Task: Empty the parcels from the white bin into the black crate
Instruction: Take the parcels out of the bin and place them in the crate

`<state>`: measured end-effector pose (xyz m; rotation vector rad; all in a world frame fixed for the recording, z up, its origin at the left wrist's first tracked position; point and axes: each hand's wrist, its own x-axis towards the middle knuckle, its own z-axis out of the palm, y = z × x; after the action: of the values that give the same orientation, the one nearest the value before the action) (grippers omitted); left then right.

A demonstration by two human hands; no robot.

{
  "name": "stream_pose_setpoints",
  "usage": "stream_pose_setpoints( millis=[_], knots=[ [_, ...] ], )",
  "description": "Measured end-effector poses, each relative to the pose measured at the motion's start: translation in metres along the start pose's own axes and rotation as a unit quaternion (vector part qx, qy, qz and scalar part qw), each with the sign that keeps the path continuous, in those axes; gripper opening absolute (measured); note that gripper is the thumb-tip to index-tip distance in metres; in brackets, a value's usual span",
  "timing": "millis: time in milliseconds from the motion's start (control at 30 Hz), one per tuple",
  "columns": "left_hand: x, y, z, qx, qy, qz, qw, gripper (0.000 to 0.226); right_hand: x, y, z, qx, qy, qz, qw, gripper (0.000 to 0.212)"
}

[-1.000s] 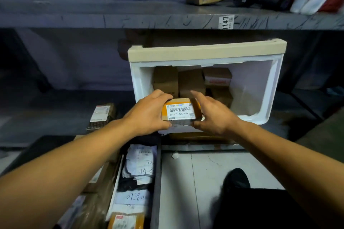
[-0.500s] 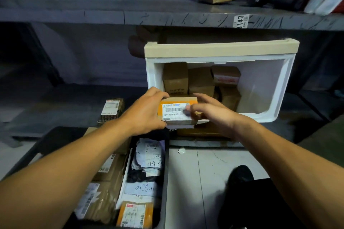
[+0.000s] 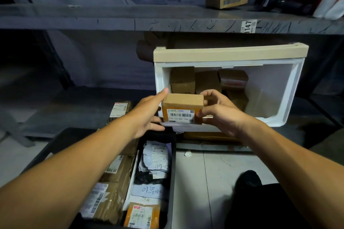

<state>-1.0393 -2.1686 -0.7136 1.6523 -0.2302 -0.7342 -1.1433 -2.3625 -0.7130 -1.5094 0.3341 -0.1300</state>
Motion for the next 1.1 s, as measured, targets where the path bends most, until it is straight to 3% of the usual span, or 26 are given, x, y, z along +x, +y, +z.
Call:
stream_pose_setpoints(
  millis=[100, 200, 333, 467, 700, 867, 967, 1100],
  knots=[
    [-0.003, 0.001, 0.000, -0.049, -0.041, -0.054, 0.996, 0.042, -0.005, -0.002, 0.002, -0.041, -0.036, -0.031, 0.998, 0.052],
    [-0.003, 0.003, 0.003, -0.104, -0.046, -0.030, 0.993, 0.021, -0.004, -0.003, 0.001, -0.051, -0.023, -0.036, 0.998, 0.056],
    [0.001, 0.003, 0.005, -0.110, -0.038, 0.015, 0.993, 0.027, 0.001, -0.001, -0.007, -0.003, -0.013, 0.011, 1.000, 0.076],
    [0.001, -0.002, 0.007, -0.042, -0.045, 0.048, 0.997, 0.052, -0.003, -0.004, -0.006, 0.098, -0.015, 0.079, 0.992, 0.052],
    [-0.003, -0.003, 0.016, 0.051, -0.072, 0.120, 0.989, 0.061, -0.005, -0.003, -0.008, 0.063, 0.022, 0.193, 0.979, 0.026],
    [-0.004, -0.002, 0.017, 0.010, -0.039, 0.110, 0.993, 0.075, -0.002, -0.003, -0.008, 0.062, 0.035, 0.133, 0.989, 0.015],
    [-0.005, -0.002, 0.016, -0.040, -0.037, 0.047, 0.997, 0.088, 0.000, -0.003, -0.010, 0.043, 0.019, 0.070, 0.996, 0.027],
    [-0.004, -0.001, 0.013, -0.084, -0.033, -0.058, 0.994, 0.057, -0.001, -0.003, -0.009, 0.041, 0.000, 0.009, 0.999, 0.051]
  ],
)
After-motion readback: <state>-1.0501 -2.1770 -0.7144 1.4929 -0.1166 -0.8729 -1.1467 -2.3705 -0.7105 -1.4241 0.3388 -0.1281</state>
